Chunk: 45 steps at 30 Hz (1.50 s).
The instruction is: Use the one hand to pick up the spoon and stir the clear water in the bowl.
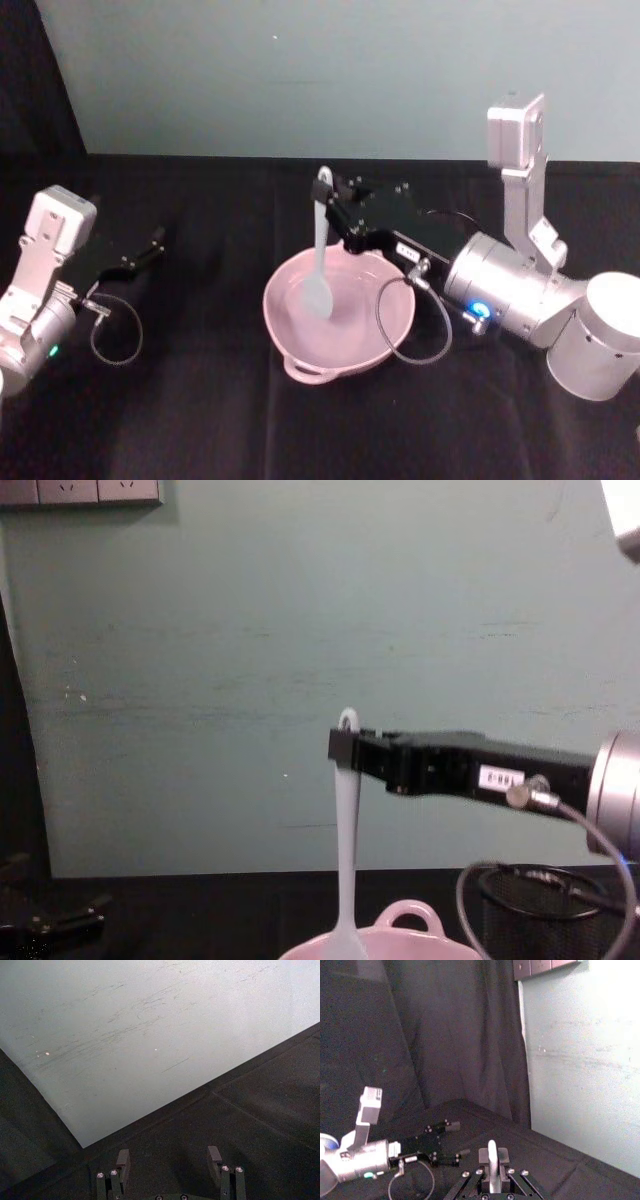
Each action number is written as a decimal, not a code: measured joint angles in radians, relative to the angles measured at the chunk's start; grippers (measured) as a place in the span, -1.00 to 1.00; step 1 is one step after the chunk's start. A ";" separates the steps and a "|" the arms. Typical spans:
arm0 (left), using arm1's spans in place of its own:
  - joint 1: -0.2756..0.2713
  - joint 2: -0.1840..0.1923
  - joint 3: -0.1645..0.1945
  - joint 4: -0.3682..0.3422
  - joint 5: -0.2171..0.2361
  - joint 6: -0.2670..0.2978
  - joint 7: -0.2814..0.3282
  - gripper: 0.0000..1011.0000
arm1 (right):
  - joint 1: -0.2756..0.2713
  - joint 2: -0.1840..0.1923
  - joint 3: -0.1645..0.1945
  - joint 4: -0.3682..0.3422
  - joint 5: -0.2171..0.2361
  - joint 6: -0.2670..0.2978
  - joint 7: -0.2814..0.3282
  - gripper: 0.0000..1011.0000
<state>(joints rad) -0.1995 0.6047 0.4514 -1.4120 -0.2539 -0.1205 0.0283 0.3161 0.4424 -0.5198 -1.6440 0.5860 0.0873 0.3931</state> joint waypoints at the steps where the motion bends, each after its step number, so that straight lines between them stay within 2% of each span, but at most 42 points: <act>1: 0.000 0.000 0.000 0.000 0.000 0.000 0.000 1.00 | -0.002 -0.002 -0.001 0.005 -0.003 -0.001 0.001 -0.78; 10: 0.000 0.000 0.000 0.000 0.000 0.000 0.000 1.00 | -0.010 -0.027 -0.001 0.032 -0.022 0.010 0.021 -0.78; 18: 0.000 0.000 0.000 0.000 0.000 0.000 0.000 1.00 | 0.046 -0.070 -0.008 0.109 -0.032 0.030 0.036 -0.78; 21: 0.000 0.000 0.000 0.000 0.000 0.000 0.000 1.00 | 0.073 -0.084 0.004 0.158 -0.035 0.031 0.035 -0.78; 26: 0.000 0.000 0.000 0.000 0.000 0.000 0.000 1.00 | 0.078 -0.082 0.034 0.175 -0.035 0.032 0.018 -0.78; 34: 0.000 0.000 0.000 0.000 0.000 0.000 0.000 1.00 | 0.027 -0.035 0.080 0.108 -0.040 0.042 -0.008 -0.78; 40: 0.000 0.000 0.000 0.000 0.000 0.000 0.000 1.00 | -0.016 -0.007 0.086 0.040 -0.046 0.070 -0.014 -0.78; 45: 0.000 0.000 0.000 0.000 0.000 0.000 0.000 1.00 | -0.047 0.000 0.069 -0.010 -0.046 0.095 -0.011 -0.78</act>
<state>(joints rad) -0.1995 0.6047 0.4514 -1.4120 -0.2539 -0.1206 0.0283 0.2692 0.4427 -0.4512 -1.6543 0.5399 0.1825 0.3818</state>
